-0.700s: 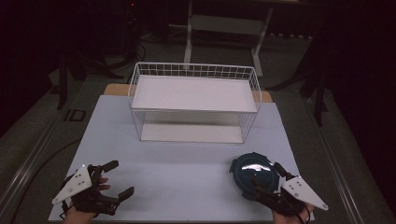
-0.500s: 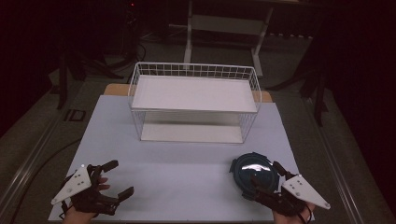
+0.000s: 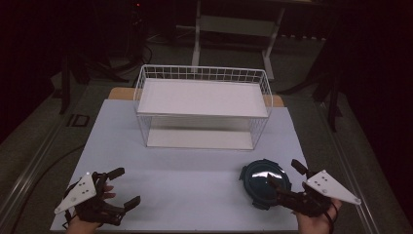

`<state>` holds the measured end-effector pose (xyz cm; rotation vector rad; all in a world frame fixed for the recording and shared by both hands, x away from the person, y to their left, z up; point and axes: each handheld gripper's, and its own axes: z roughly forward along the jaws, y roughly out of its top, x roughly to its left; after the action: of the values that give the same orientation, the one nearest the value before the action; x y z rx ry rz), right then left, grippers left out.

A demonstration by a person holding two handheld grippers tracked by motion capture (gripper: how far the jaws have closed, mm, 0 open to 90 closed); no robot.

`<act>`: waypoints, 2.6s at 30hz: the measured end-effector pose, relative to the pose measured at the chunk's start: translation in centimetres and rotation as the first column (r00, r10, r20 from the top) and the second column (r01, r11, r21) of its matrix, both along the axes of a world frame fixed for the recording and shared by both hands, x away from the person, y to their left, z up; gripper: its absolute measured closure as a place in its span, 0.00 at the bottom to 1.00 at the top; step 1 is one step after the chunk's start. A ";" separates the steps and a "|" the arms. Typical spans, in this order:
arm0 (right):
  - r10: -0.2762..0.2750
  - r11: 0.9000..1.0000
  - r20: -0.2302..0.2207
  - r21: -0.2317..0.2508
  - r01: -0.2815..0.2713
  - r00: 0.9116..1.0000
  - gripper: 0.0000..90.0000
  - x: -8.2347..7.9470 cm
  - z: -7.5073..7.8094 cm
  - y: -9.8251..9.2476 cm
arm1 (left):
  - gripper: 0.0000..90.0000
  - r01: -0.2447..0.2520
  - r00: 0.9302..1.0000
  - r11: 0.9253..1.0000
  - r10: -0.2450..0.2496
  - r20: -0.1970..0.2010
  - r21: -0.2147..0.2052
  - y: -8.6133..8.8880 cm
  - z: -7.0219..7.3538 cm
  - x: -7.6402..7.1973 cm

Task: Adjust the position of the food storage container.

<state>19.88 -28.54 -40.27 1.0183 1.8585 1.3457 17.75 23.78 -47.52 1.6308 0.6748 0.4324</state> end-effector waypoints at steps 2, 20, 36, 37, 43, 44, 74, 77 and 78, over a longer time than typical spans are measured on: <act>-0.012 1.000 -0.020 -0.006 0.012 1.000 0.11 0.4 0.3 -0.6 | 0.00 0.002 1.000 1.000 -0.002 -0.004 -0.005 0.0 0.0 0.0; -0.098 0.994 -0.181 -0.064 0.087 0.979 0.49 1.0 -3.5 -5.3 | 0.00 0.013 1.000 1.000 -0.013 -0.007 -0.002 -0.2 -0.1 0.1; -0.116 0.989 -0.345 -0.126 0.076 0.931 1.00 1.4 -7.5 -7.3 | 0.00 0.015 1.000 1.000 -0.015 -0.006 0.012 -0.3 -0.1 0.1; -0.112 0.990 -0.360 -0.122 0.073 0.926 1.00 1.5 -7.8 -7.4 | 0.00 0.016 1.000 1.000 -0.016 -0.006 0.015 -0.3 -0.1 0.1; -0.105 0.993 -0.383 -0.092 0.075 0.918 1.00 1.7 -8.3 -7.6 | 0.00 0.016 1.000 1.000 -0.015 -0.008 0.015 -0.3 -0.1 0.1; -0.104 0.993 -0.382 -0.093 0.073 0.918 1.00 1.7 -8.3 -7.5 | 0.00 0.017 1.000 1.000 -0.017 -0.007 0.015 -0.4 -0.2 0.1; -0.003 0.997 -0.447 -0.070 -0.032 0.894 1.00 4.8 -9.1 -3.6 | 0.00 0.028 1.000 0.999 -0.028 -0.010 0.024 -0.6 -0.3 0.1; 0.017 0.997 -0.453 -0.055 -0.047 0.891 1.00 5.2 -9.1 -3.0 | 0.00 0.028 1.000 0.999 -0.028 -0.010 0.026 -0.6 -0.3 0.1; 0.024 0.997 -0.454 -0.050 -0.052 0.891 1.00 5.2 -9.1 -2.9 | 0.00 0.028 1.000 0.999 -0.027 -0.012 0.024 -0.6 -0.3 0.1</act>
<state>25.12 -31.45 -49.33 1.3586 2.2519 1.1277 17.86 23.14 -47.79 1.6643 0.6573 0.4125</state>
